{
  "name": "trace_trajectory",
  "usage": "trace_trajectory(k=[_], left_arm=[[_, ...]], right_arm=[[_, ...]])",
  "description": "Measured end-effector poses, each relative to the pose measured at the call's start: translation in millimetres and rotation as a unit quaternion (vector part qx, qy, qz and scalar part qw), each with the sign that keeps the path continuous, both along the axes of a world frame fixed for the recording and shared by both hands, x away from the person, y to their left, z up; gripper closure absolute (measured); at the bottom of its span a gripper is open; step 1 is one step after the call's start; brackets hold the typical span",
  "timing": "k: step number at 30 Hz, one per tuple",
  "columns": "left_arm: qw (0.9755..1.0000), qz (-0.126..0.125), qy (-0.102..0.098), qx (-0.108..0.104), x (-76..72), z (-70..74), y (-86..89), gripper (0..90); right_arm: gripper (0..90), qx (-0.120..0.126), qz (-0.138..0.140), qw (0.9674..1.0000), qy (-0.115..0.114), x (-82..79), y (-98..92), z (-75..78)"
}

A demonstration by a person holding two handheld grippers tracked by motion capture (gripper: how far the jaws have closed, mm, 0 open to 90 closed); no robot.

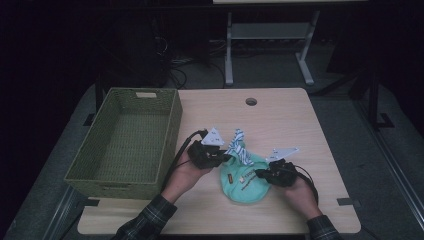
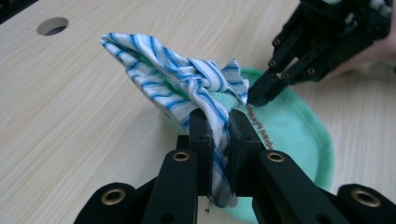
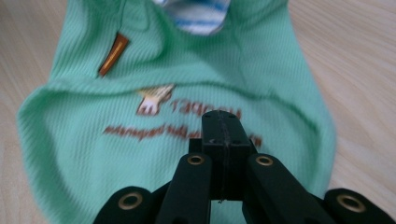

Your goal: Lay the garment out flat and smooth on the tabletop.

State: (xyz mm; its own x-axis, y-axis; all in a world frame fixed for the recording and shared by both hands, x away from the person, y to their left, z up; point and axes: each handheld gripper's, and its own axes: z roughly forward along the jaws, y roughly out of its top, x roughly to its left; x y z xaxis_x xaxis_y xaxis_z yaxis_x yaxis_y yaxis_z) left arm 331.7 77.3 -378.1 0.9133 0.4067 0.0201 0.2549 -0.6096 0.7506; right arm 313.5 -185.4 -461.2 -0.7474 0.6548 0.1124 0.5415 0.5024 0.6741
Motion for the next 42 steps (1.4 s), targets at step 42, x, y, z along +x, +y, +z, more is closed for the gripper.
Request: trace_trajectory(k=[42], left_arm=[[0.9982, -0.044, -0.006, 0.039, -15.6, -12.3, -14.6, 80.9]], right_arm=[[89.9, -0.008, 0.007, 0.9999, 0.005, -22.1, -8.2, -1.6]])
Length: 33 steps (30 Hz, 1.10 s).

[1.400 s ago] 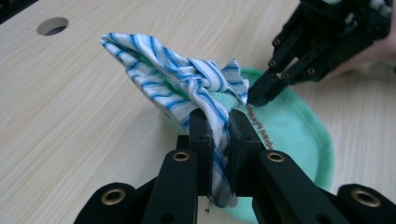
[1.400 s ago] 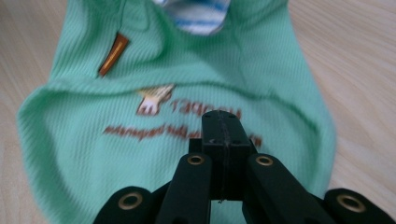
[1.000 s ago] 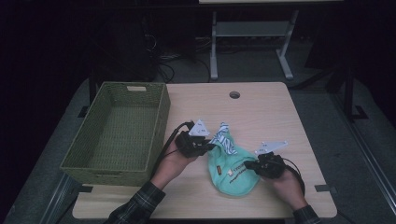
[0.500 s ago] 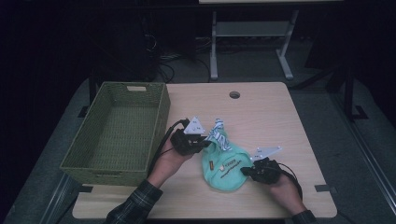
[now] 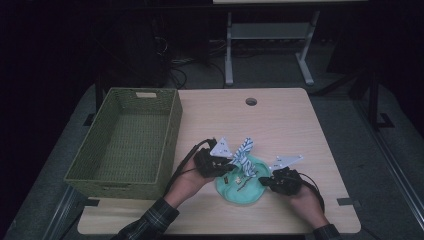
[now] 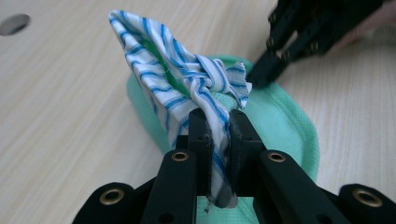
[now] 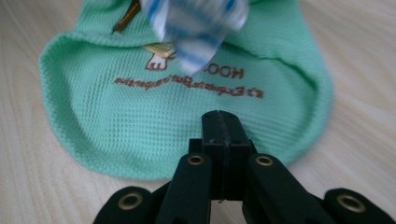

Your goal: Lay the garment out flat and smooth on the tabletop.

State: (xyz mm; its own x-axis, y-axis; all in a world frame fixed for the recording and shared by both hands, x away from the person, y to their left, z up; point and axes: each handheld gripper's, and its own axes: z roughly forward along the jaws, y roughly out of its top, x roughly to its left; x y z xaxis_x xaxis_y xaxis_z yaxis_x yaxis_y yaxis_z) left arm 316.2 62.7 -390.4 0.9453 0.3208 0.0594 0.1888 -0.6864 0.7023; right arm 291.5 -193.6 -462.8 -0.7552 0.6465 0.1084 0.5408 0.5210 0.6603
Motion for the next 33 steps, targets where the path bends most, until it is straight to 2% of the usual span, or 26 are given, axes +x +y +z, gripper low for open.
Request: trace_trajectory(k=[4, 5, 7, 9, 11, 13, 17, 19, 23, 27, 30, 33], left_arm=[[0.9999, -0.006, 0.012, -0.003, -2.9, -7.0, -5.5, 80.4], [0.9998, -0.014, 0.012, 0.006, -3.0, -8.1, -6.4, 80.2], [0.9996, -0.02, 0.018, 0.008, -4.7, -11.7, -9.4, 79.5], [0.9993, -0.025, 0.027, 0.007, -5.7, -14.1, -11.3, 77.1], [0.9989, -0.028, 0.039, -0.004, -5.6, -14.3, -11.9, 71.5], [0.9979, -0.023, 0.053, -0.029, -4.8, -11.7, -10.6, 62.0], [0.9966, -0.02, 0.058, -0.054, -1.3, -3.0, -6.6, 53.3], [0.9956, -0.014, 0.063, -0.068, 3.7, 2.3, -5.0, 52.9], [0.995, -0.003, 0.069, -0.072, 12.8, 3.5, -6.7, 54.1], [0.9934, 0.01, 0.093, -0.067, 24.3, -7.6, -12.8, 56.3], [0.9912, 0.009, 0.112, -0.07, 30.1, -15.9, -18.9, 58.2], [0.9903, 0.009, 0.121, -0.067, 31.9, -19.6, -21.7, 62.1]], right_arm=[[89.9, 0.018, -0.007, 0.9998, -0.007, -3.3, -8.0, 7.5], [89.9, 0.021, -0.006, 0.9997, -0.007, -5.0, -8.3, 9.2], [89.9, 0.028, -0.001, 0.9996, -0.007, -7.8, -7.0, 10.4], [89.9, 0.024, 0.007, 0.9997, -0.007, -9.6, -4.4, 9.9], [89.8, 0.022, 0.009, 0.9997, -0.005, -9.9, -3.5, 9.1], [89.9, 0.022, 0.008, 0.9997, -0.006, -10.0, -4.3, 9.1], [89.9, 0.027, 0.008, 0.9996, -0.006, -12.4, -5.8, 10.3], [89.9, 0.028, 0.012, 0.9995, -0.005, -13.9, -4.6, 9.6], [89.9, 0.029, 0.022, 0.9993, -0.002, -14.1, 1.0, 7.4], [89.9, 0.028, 0.03, 0.9991, -0.001, -13.4, 9.6, 5.9], [89.9, 0.024, 0.036, 0.9991, 0.001, -12.2, 13.7, 4.5], [89.9, 0.023, 0.037, 0.999, 0.001, -10.3, 16.2, 3.3]])
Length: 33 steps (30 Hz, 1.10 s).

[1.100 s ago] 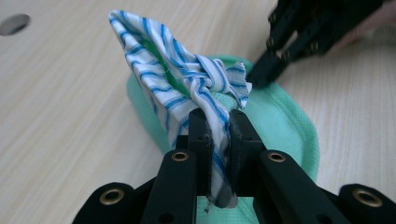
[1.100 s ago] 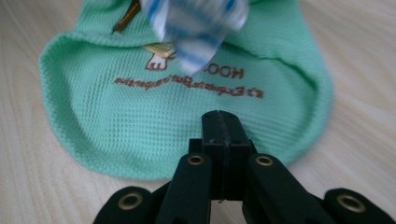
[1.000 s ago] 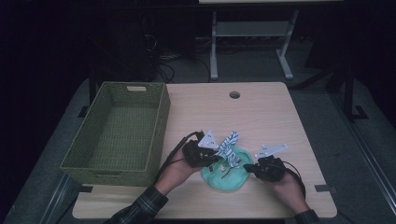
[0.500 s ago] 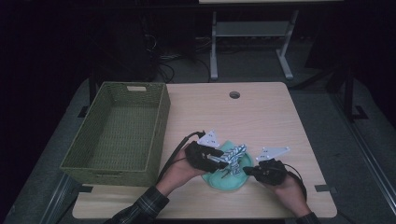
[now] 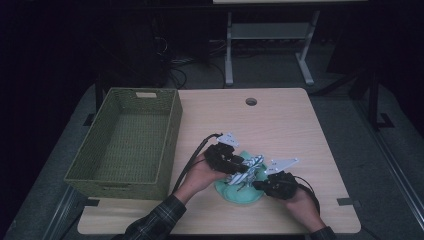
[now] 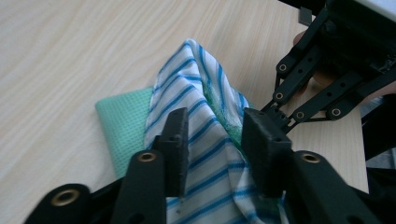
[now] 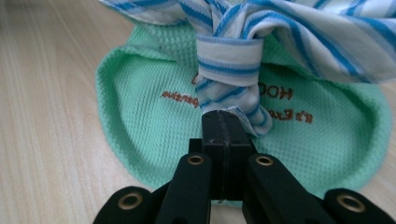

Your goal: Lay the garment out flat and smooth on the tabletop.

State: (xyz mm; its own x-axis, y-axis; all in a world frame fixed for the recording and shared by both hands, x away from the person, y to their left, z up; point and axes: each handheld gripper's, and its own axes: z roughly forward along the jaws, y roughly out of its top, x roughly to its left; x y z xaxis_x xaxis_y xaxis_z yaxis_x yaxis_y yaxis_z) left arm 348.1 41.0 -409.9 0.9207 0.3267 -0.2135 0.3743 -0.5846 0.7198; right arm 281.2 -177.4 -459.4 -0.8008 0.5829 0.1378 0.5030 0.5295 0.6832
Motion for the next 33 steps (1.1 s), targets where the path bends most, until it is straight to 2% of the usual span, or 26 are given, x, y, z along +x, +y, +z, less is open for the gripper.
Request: trace_trajectory(k=[1, 3, 6, 7, 9, 16, 19, 21, 23, 26, 31, 33], left_arm=[[1.0, -0.005, 0.007, 0.002, 0.9, -2.0, -1.1, 64.1], [0.9999, -0.008, 0.006, 0.009, 1.7, -5.1, -2.8, 71.4], [0.9998, -0.013, 0.012, 0.012, 2.0, -7.0, -2.7, 86.9], [0.9998, -0.014, 0.01, 0.011, 1.9, -6.8, -2.1, 88.2], [0.9998, -0.016, 0.01, 0.012, 1.2, -4.4, -0.8, 89.1], [0.9997, -0.007, -0.004, -0.025, -3.4, 16.5, 9.5, 89.1], [0.9997, -0.001, -0.002, -0.025, -3.4, 12.1, 8.4, 89.1], [0.9997, -0.002, 0.004, -0.023, -3.2, 6.9, 6.7, 89.1], [0.9998, -0.004, 0.001, -0.022, -5.3, 3.5, 3.0, 89.1], [0.9998, -0.007, -0.005, -0.016, -8.7, 0.3, -2.5, 89.1], [0.9999, -0.012, -0.005, -0.007, -13.5, -9.7, -11.9, 89.1], [0.9999, -0.016, -0.002, -0.002, -15.8, -13.5, -15.9, 89.1]], right_arm=[[89.9, 0.001, 0.0, 1.0, 0.0, 0.5, 0.8, -0.2], [89.9, 0.0, 0.0, 1.0, -0.001, 2.7, 2.5, -0.7], [89.9, 0.003, -0.001, 1.0, -0.004, 5.8, 4.1, -0.7], [89.9, 0.004, -0.001, 1.0, -0.006, 7.0, 4.6, -0.5], [89.9, 0.009, 0.0, 0.9999, -0.011, 9.9, 5.5, 0.1], [89.9, 0.041, -0.006, 0.999, -0.015, 24.7, 13.3, 3.9], [89.9, 0.038, -0.007, 0.9992, -0.008, 31.4, 18.2, 0.6], [89.9, 0.027, -0.009, 0.9996, -0.006, 31.6, 17.1, -2.9], [89.9, 0.021, -0.015, 0.9997, -0.003, 29.3, 11.3, -4.1], [89.9, 0.007, -0.035, 0.9993, -0.013, 26.7, -5.8, -1.2], [89.9, 0.016, -0.083, 0.9962, -0.021, 28.6, -41.0, 5.7], [89.9, 0.019, -0.093, 0.9951, -0.028, 30.2, -48.9, 7.6]])
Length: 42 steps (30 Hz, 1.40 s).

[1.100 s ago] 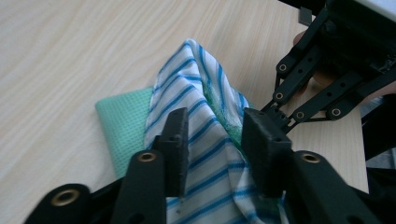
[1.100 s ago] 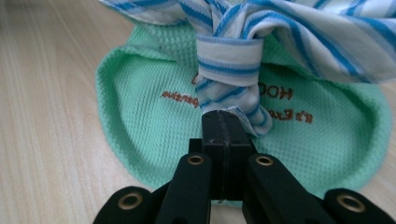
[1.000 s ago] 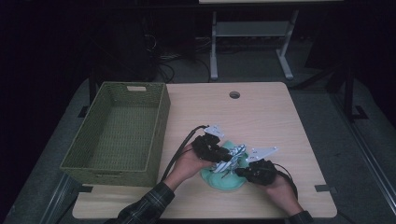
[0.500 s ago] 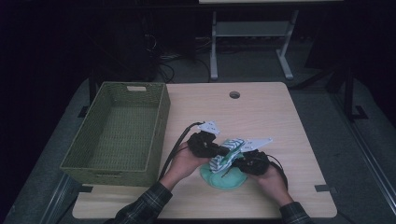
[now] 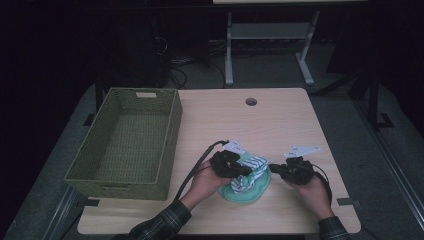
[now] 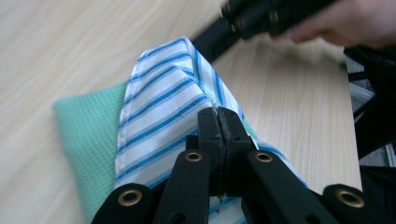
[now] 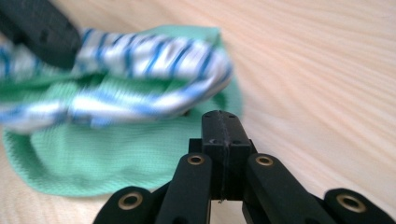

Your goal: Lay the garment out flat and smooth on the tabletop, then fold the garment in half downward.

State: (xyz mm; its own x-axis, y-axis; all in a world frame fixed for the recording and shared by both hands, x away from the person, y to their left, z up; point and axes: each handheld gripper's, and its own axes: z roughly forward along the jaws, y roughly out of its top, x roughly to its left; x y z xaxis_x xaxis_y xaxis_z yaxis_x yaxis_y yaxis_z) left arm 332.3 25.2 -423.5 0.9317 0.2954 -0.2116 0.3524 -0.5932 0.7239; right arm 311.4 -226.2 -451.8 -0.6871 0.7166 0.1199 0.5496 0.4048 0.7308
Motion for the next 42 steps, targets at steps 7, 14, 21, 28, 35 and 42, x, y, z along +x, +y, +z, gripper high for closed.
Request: trace_trajectory(k=[7, 14, 21, 28, 35, 42], left_arm=[[0.9995, -0.017, 0.022, 0.013, -5.1, -21.8, -12.7, 88.2], [0.9998, -0.016, 0.005, -0.005, -8.3, -9.7, -7.6, 73.2], [0.9997, 0.013, -0.017, -0.008, -2.8, 13.4, 22.7, 81.8], [0.9988, 0.041, -0.021, 0.017, -3.3, 13.9, 47.3, 89.7], [0.9974, 0.05, -0.018, 0.049, -7.5, -0.3, 56.0, 89.6], [0.9928, 0.039, -0.021, 0.111, -4.3, -22.4, 49.5, 89.6]], right_arm=[[89.9, 0.002, -0.011, 0.9999, -0.009, 2.5, -5.6, 3.6], [89.9, 0.015, -0.003, 0.9997, -0.018, 0.7, -2.7, 9.9], [89.9, 0.031, 0.026, 0.9988, -0.029, 4.1, 13.4, 21.1], [89.9, 0.039, 0.056, 0.9972, -0.032, 16.0, 38.6, 24.3], [89.9, 0.036, 0.079, 0.996, -0.023, 34.5, 65.5, 16.3], [89.9, 0.0, 0.086, 0.9963, 0.009, 44.1, 79.2, -7.5]])
